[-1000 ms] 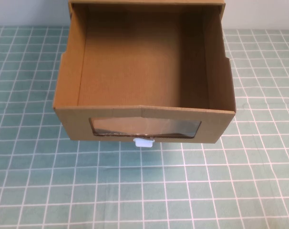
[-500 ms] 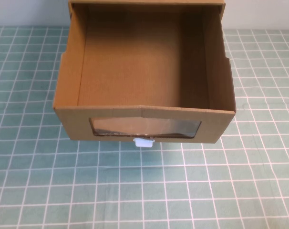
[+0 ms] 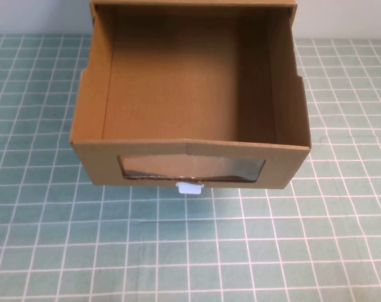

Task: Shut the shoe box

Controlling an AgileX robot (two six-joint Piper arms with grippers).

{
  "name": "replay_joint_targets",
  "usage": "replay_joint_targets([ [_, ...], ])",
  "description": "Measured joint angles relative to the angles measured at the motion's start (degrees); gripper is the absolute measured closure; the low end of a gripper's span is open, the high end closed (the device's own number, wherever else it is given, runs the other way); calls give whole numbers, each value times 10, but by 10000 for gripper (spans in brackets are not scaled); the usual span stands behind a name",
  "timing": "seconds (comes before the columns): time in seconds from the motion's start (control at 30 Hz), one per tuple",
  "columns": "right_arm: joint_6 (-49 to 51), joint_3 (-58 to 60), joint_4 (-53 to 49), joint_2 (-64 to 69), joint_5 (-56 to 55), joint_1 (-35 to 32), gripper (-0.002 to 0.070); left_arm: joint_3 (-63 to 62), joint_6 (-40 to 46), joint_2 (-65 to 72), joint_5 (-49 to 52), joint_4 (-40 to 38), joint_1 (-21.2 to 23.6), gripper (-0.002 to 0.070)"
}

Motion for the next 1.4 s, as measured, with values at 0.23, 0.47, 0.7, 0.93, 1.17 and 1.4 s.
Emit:
replay_joint_targets([
  [0.23, 0, 0, 0, 0, 0, 0, 689, 0, 0, 0, 0, 0, 0, 680],
  [0.47, 0, 0, 0, 0, 0, 0, 689, 0, -85, 0, -99, -81, 0, 680],
  [0.7, 0, 0, 0, 0, 0, 0, 689, 0, -165, 0, -192, -133, 0, 680],
  [0.93, 0, 0, 0, 0, 0, 0, 689, -118, -188, 91, -52, -142, 0, 680],
  [1.17, 0, 0, 0, 0, 0, 0, 689, -399, -18, 362, 131, -163, 0, 680],
  [1.4, 0, 0, 0, 0, 0, 0, 689, -658, 182, 608, 231, -268, 0, 680],
])
